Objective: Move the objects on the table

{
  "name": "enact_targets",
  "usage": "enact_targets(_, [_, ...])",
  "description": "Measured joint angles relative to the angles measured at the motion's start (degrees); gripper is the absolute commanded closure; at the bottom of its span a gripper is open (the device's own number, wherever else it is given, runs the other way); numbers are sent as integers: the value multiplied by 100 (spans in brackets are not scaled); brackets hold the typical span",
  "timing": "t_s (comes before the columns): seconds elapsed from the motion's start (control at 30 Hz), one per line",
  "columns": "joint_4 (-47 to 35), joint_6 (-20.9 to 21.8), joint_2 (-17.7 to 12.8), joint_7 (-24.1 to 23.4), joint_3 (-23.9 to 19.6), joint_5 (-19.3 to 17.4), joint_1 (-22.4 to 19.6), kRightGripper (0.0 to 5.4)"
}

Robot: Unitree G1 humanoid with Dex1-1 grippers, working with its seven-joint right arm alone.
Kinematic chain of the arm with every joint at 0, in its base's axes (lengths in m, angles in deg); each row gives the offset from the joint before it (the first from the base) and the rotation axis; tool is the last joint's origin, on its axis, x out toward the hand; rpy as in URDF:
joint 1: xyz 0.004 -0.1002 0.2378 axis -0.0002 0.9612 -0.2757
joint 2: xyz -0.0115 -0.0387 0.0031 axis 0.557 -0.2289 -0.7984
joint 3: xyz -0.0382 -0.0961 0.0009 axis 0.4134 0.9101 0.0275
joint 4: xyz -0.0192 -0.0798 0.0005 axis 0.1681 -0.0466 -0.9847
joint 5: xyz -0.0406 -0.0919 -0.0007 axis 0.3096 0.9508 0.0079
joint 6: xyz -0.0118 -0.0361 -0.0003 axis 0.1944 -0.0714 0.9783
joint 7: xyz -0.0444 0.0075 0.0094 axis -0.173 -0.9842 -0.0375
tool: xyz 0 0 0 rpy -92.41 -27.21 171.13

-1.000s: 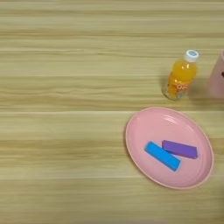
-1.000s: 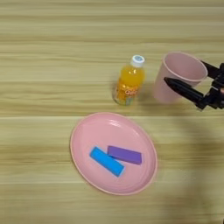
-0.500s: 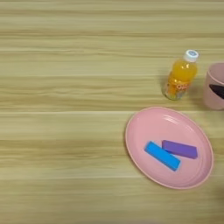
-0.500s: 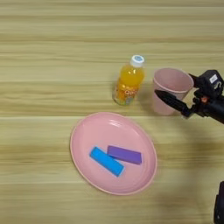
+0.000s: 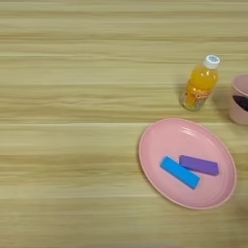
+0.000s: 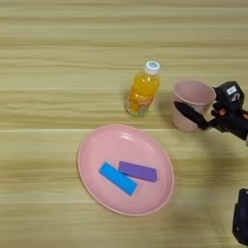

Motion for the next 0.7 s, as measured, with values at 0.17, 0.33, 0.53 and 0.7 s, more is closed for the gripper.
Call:
enact_targets(0.17, [166, 2, 93, -335, 1, 2, -206, 94])
enact_targets(0.33, [321, 1, 214, -632, -10, 1, -295, 94])
enact_targets(0.53, [439, 2, 352, -985, -20, 2, -430, 94])
enact_targets(0.7, [548, 3, 542, -1363, -18, 3, -488, 94])
